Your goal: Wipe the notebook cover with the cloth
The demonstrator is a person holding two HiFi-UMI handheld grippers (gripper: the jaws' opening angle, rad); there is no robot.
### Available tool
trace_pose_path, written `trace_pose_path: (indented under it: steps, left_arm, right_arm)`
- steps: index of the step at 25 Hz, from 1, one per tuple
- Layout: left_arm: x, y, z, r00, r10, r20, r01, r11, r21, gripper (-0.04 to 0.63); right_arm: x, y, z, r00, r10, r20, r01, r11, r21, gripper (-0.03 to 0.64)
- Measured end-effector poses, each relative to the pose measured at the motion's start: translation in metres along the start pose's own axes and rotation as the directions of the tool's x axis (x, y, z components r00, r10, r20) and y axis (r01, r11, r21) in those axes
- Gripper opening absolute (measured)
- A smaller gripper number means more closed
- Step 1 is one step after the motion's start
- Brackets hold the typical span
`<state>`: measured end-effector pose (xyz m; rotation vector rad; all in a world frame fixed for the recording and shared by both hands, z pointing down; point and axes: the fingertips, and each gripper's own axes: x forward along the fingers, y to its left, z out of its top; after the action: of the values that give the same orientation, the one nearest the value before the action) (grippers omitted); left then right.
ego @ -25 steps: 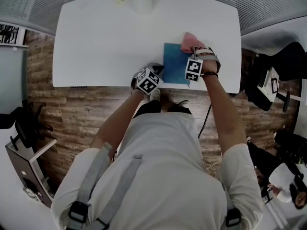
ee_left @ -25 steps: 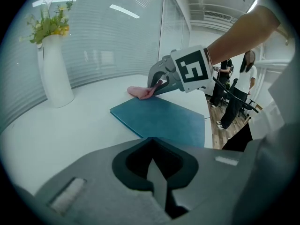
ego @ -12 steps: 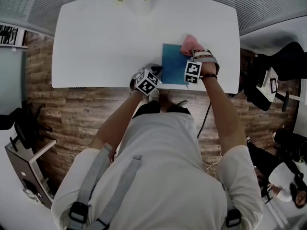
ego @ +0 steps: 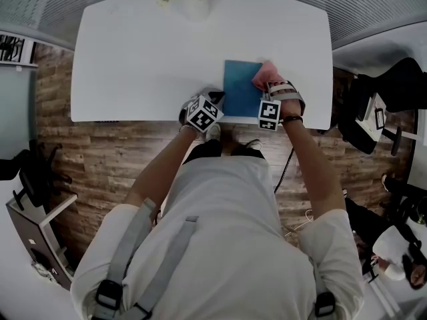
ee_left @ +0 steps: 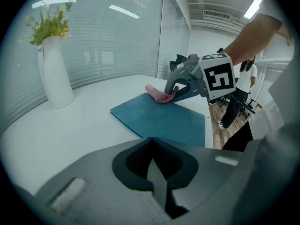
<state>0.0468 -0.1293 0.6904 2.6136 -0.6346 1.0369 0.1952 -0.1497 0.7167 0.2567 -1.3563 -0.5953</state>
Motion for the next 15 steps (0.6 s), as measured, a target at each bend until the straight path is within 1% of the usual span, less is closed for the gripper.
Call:
trace_pose_path:
  steps: [15]
  left_arm:
    - [0.0,0.0,0.0,1.0,0.0,0.0,0.0,1.0,0.001,0.0]
  right_arm:
    - [-0.033,0.033,0.014,0.999,-0.002,0.039,0.006,0.994,-0.111,0.025]
